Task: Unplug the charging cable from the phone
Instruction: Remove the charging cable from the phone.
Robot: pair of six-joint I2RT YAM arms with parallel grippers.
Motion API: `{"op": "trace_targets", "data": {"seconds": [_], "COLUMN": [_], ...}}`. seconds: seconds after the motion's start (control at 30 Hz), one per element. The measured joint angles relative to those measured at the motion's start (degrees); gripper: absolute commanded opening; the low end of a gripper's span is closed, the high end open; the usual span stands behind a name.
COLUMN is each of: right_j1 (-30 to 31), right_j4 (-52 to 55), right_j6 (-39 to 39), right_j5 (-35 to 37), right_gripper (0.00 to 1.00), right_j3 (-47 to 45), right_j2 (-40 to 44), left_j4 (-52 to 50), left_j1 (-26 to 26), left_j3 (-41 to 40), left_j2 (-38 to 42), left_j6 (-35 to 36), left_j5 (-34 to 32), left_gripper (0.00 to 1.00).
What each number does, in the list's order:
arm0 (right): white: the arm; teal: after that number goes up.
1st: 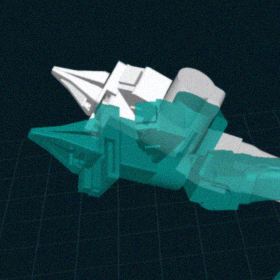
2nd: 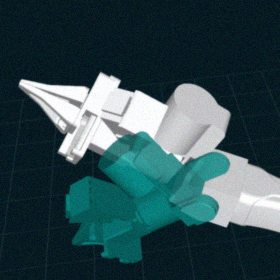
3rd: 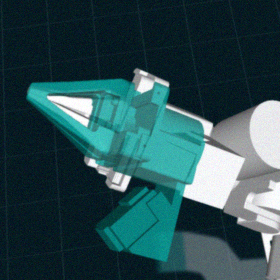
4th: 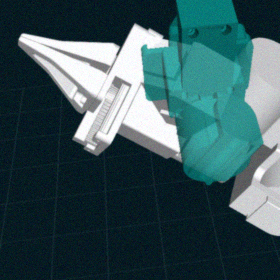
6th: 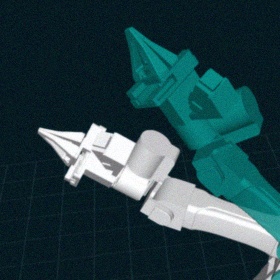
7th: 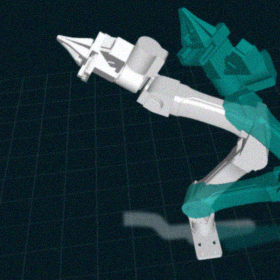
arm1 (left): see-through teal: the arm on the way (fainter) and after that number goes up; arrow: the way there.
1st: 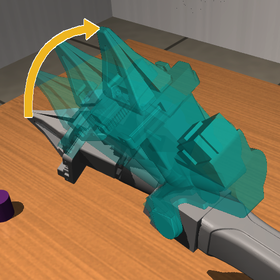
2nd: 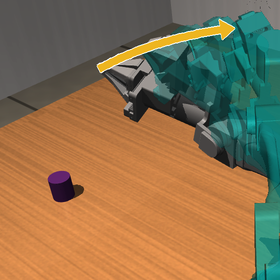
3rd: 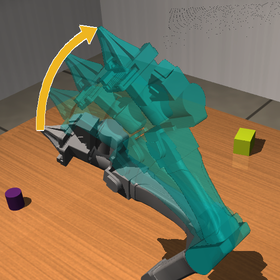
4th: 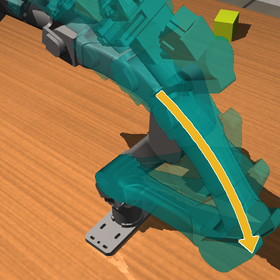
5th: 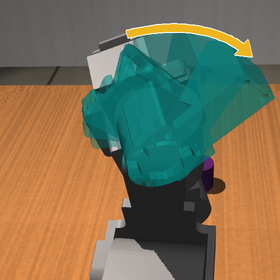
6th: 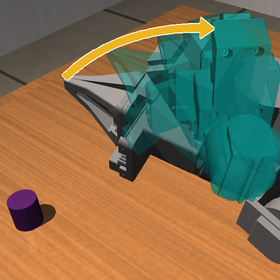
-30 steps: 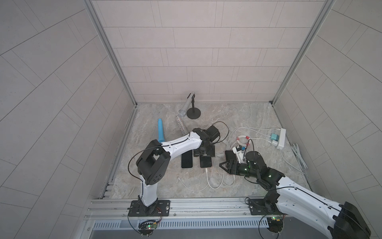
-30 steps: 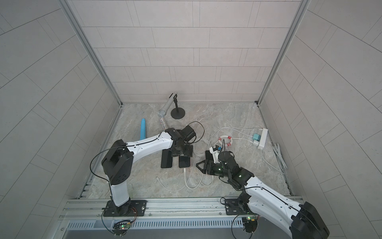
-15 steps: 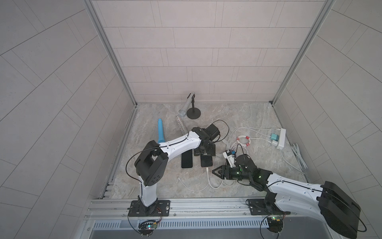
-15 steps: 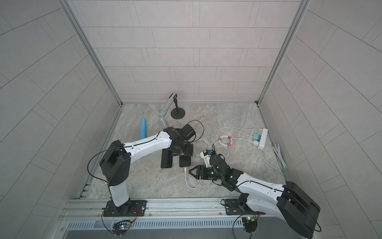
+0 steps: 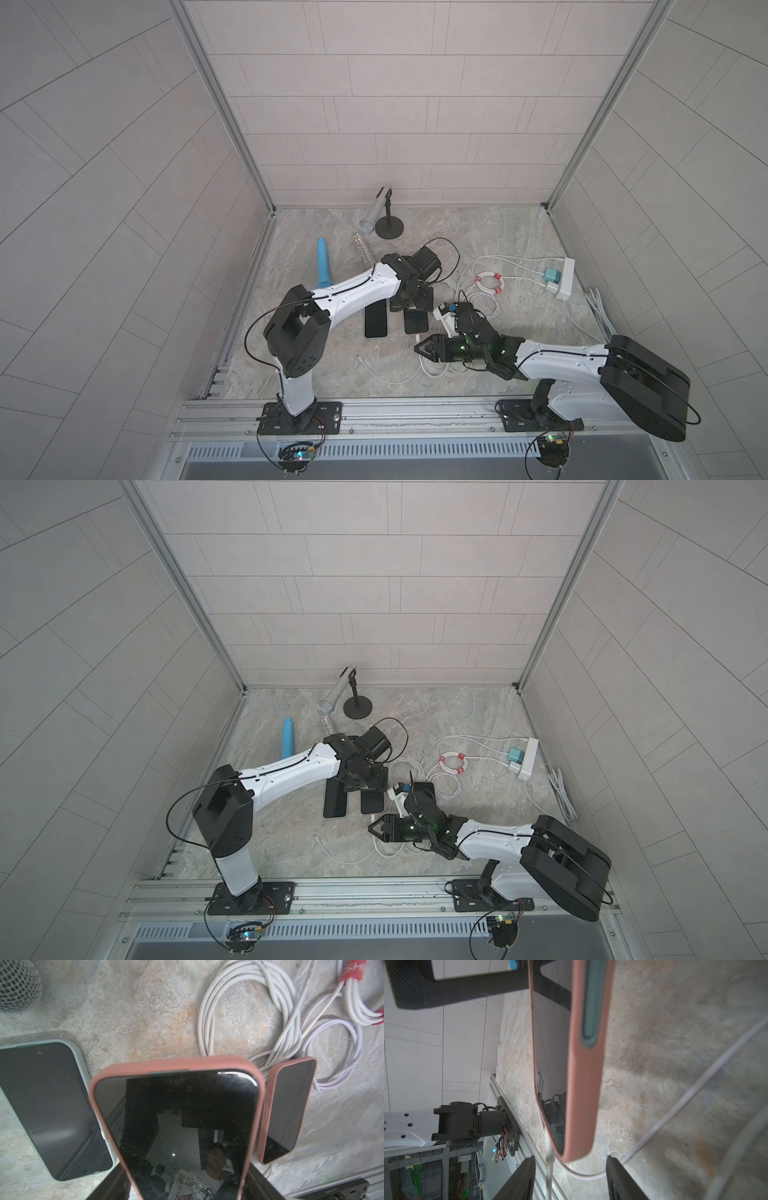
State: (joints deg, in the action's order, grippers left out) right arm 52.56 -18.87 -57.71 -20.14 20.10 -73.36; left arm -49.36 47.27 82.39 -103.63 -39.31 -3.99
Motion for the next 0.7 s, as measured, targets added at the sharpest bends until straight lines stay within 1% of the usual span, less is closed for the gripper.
{"op": "trace_targets", "data": {"seconds": [0.17, 0.3, 0.63, 0.7], "right_j1": [0.04, 0.04, 0.09, 0.09], "right_j4": [-0.90, -1.05, -1.16, -1.20], "right_j6": [-0.22, -0.17, -0.13, -0.15], "right_j5": [0.28, 0.52, 0.57, 0.48], "right_gripper": [0.49, 0.44, 0.26, 0.20], "right_j3": [0.81, 0.81, 0.81, 0.81], "right_j2": [-1.31, -1.33, -1.33, -1.33], "left_j4": [-0.04, -0.02, -0.02, -0.02], "left_j1": [-0.11, -0.13, -0.13, -0.13], "left_j3": [0.00, -0.02, -0.02, -0.02], "left_j2": [0.07, 0.07, 0.07, 0.07], "left_j6": [0.15, 0.17, 0.28, 0.31], "left_j5": [0.07, 0.11, 0.09, 0.07], "left_gripper": [0.00, 0.00, 0.00, 0.00]}}
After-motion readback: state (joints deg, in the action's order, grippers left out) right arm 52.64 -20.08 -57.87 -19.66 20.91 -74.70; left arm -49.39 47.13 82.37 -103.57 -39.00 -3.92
